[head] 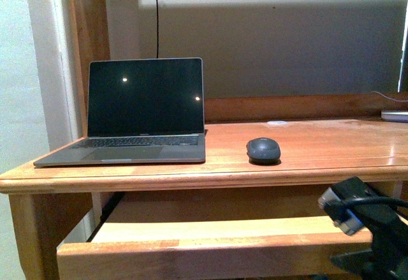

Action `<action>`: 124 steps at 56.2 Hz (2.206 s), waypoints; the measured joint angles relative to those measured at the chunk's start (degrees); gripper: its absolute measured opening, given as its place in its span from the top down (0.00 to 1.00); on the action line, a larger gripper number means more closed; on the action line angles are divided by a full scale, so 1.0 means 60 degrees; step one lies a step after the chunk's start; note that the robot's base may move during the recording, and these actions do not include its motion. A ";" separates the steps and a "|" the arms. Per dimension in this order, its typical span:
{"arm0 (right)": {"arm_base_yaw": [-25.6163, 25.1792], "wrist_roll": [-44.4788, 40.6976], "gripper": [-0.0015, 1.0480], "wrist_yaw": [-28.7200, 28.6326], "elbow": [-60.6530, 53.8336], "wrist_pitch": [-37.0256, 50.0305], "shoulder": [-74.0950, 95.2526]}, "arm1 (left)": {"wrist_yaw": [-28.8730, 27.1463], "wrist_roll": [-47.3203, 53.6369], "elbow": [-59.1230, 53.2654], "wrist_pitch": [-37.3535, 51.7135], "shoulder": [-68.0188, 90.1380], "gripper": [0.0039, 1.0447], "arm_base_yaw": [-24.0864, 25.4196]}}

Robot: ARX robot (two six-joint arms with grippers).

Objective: Place mouse

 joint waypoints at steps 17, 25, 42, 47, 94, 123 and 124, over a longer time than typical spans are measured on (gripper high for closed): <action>0.0816 0.0645 0.07 0.1960 0.2561 -0.0561 0.1814 | 0.0000 0.0000 0.0000 0.0000 0.0000 0.07 0.0000; 0.0940 0.0947 0.07 0.2510 0.3377 -0.0769 0.2233 | 0.0000 0.0000 0.0000 0.0000 0.0000 0.07 0.0000; 0.0998 0.1300 0.07 0.3053 0.3756 -0.0885 0.2419 | 0.0000 0.0000 0.0000 0.0000 0.0000 0.07 0.0000; -0.0619 0.2499 0.07 0.1555 0.1402 -0.0692 -0.0929 | 0.0004 0.0000 0.0000 0.0000 0.0000 0.07 0.0000; -0.3486 0.1836 0.46 0.2073 -0.5315 -0.2634 -1.1766 | 0.0022 0.0000 0.0000 0.0000 0.0000 0.07 0.0000; -0.3464 0.1450 0.97 0.2069 -0.6171 -0.3526 -1.3435 | 0.0018 0.0000 0.0000 0.0000 -0.0004 0.07 0.0000; -0.3464 0.1446 0.97 0.2073 -0.6182 -0.3548 -1.3464 | 0.0018 0.0000 0.0000 0.0000 0.0000 0.07 0.0000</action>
